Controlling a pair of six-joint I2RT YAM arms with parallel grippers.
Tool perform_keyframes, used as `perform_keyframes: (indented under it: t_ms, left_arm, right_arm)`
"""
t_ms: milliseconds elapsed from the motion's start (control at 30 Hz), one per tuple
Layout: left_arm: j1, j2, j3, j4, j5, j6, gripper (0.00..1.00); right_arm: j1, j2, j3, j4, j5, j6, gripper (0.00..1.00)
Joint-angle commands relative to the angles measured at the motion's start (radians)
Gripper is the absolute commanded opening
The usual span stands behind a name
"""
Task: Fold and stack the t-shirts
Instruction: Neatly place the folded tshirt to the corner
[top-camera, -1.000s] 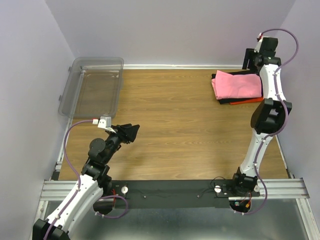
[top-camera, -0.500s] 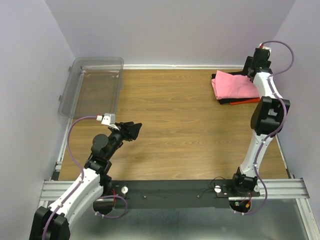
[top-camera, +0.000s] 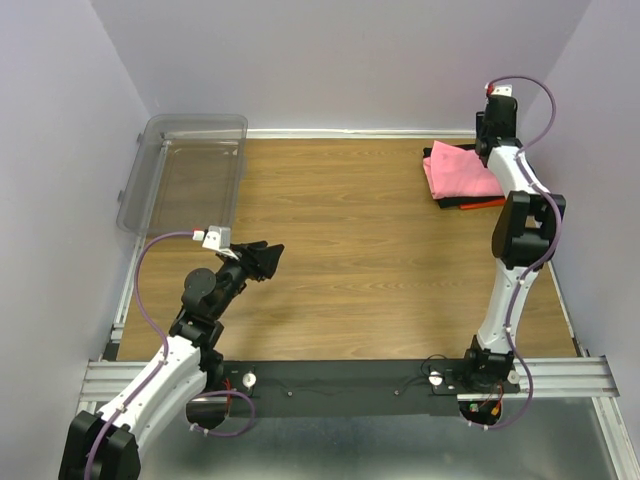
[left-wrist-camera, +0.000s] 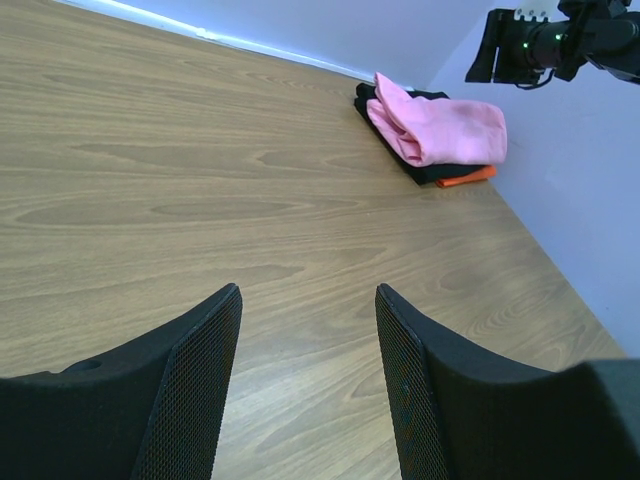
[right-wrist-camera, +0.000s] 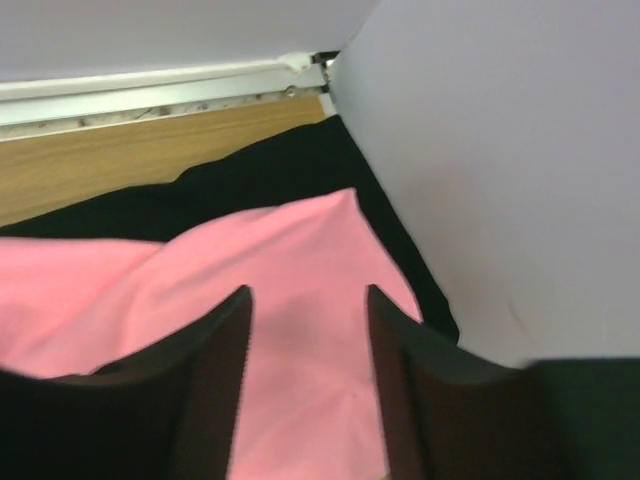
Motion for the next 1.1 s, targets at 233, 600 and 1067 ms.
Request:
perform_keyframes:
  t_ms: [233,600,1067]
  left_arm:
    - [-0.004,0.004,-0.001,0.040,0.015,0.033,0.64]
    - [-0.004,-0.008,-0.008,0.048,0.024,0.030,0.64]
    - [-0.002,0.000,-0.001,0.039,0.019,0.033,0.64]
  right_arm:
    - [-0.039,0.075,-0.045,0.013,0.113,-0.026,0.39]
    - [-0.102,0.143,-0.021,-0.101,0.014,0.039,0.38]
    - [-0.156,0.133,0.028,-0.219,-0.259,0.020,0.42]
